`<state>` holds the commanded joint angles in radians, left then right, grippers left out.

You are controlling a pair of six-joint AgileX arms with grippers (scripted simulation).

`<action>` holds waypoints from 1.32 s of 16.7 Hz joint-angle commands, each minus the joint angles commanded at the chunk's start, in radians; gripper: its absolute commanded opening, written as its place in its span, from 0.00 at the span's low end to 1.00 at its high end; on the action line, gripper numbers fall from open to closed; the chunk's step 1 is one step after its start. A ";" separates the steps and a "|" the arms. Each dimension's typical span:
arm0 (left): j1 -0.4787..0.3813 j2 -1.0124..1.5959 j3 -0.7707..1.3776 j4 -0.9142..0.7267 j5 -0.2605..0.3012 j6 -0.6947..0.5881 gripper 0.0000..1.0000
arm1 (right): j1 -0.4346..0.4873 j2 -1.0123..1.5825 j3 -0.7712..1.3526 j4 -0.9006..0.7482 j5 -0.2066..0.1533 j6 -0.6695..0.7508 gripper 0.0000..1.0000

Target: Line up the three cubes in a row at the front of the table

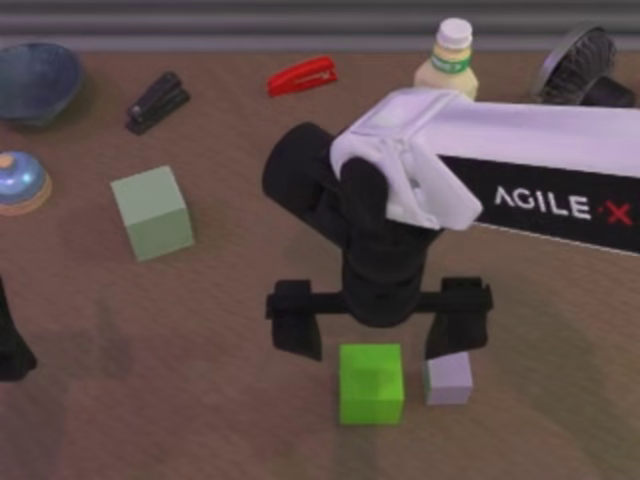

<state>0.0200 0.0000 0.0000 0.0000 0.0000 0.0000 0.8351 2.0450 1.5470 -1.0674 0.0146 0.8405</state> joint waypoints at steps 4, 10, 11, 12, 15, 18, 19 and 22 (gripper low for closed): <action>0.000 0.000 0.000 0.000 0.000 0.000 1.00 | 0.001 -0.012 0.013 -0.019 0.000 -0.002 1.00; -0.024 0.099 0.094 -0.089 0.032 0.064 1.00 | -0.035 -0.091 -0.052 0.027 0.019 -0.045 1.00; -0.034 0.150 0.141 -0.131 0.045 0.095 1.00 | -0.050 -0.129 -0.082 0.046 0.026 -0.064 1.00; -0.045 0.213 0.198 -0.181 0.059 0.130 1.00 | -0.070 -0.178 -0.121 0.070 0.035 -0.088 1.00; -0.083 0.462 0.404 -0.354 0.102 0.256 1.00 | -0.145 -0.354 -0.267 0.155 0.058 -0.172 1.00; -0.122 0.782 0.650 -0.552 0.140 0.399 1.00 | -0.238 -0.569 -0.453 0.258 0.077 -0.271 1.00; -0.135 0.899 0.736 -0.619 0.149 0.448 1.00 | -0.273 -0.648 -0.522 0.296 0.081 -0.307 1.00; -0.170 1.255 0.999 -0.815 0.166 0.588 1.00 | -0.378 -0.892 -0.733 0.415 0.086 -0.414 1.00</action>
<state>-0.1505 1.2549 0.9991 -0.8152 0.1656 0.5883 0.4569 1.1528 0.8143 -0.6524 0.1009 0.4268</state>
